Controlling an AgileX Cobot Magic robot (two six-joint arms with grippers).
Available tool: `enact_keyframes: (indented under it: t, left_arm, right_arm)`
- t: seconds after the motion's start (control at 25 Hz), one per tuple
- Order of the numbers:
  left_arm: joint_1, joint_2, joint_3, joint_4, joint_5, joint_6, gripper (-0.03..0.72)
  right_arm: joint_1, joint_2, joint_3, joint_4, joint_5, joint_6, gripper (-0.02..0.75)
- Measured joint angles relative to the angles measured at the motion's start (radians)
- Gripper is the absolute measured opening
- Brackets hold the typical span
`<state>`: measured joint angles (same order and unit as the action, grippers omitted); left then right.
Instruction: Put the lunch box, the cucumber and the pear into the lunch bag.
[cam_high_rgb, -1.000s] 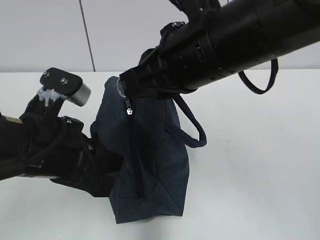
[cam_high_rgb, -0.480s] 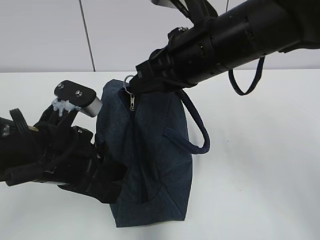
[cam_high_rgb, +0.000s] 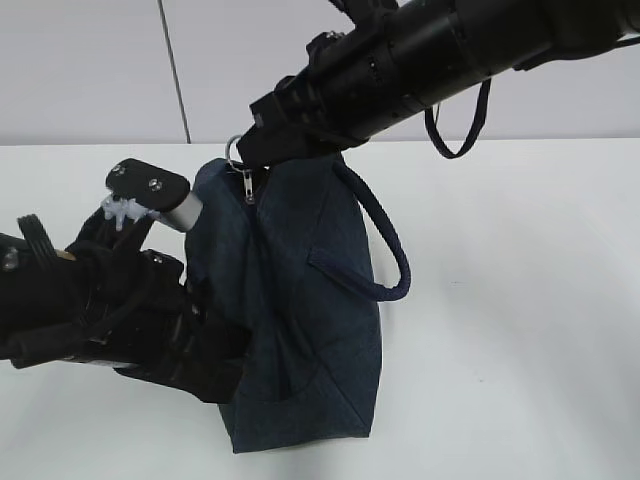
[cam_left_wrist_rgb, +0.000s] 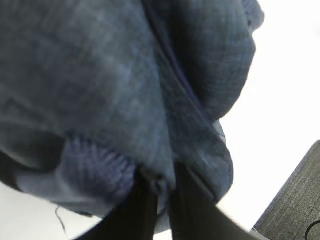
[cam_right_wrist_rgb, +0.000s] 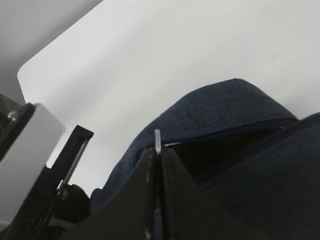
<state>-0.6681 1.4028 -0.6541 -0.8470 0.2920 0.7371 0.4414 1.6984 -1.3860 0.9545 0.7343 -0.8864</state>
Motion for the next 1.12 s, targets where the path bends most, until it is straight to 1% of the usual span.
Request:
enact_keyframes:
  t: [0.16,0.32,0.44,0.64,0.88,1.04,1.12]
  left_arm:
    - [0.000,0.000,-0.005,-0.002,0.009,-0.001,0.003]
    - [0.000,0.000,-0.008,-0.004,0.026,-0.001,0.003]
    - [-0.002,0.012,0.010,0.018,0.112,-0.001,0.000]
    - [-0.003,0.001,0.013,0.022,0.122,-0.001,-0.001]
    - [-0.003,-0.049,0.013,0.022,0.111,-0.001,-0.001]
    - [-0.003,-0.098,0.013,0.007,0.030,-0.001,-0.001]
    - [-0.003,-0.117,0.013,-0.016,-0.025,-0.001,0.002]
  right_arm:
    - [-0.064,0.001,-0.019,-0.001,0.054,0.002,0.000]
    - [-0.115,0.001,-0.025,0.005,0.063,0.004,0.000]
    - [-0.144,0.001,-0.043,0.028,-0.009,0.000,0.000]
    - [-0.155,0.024,-0.088,0.034,-0.017,-0.007,0.000]
    - [-0.157,0.053,-0.098,0.056,0.068,-0.008,0.000]
    - [-0.157,0.053,-0.101,0.060,0.098,-0.008,0.000]
    - [-0.157,0.053,-0.101,0.065,0.104,-0.008,0.000]
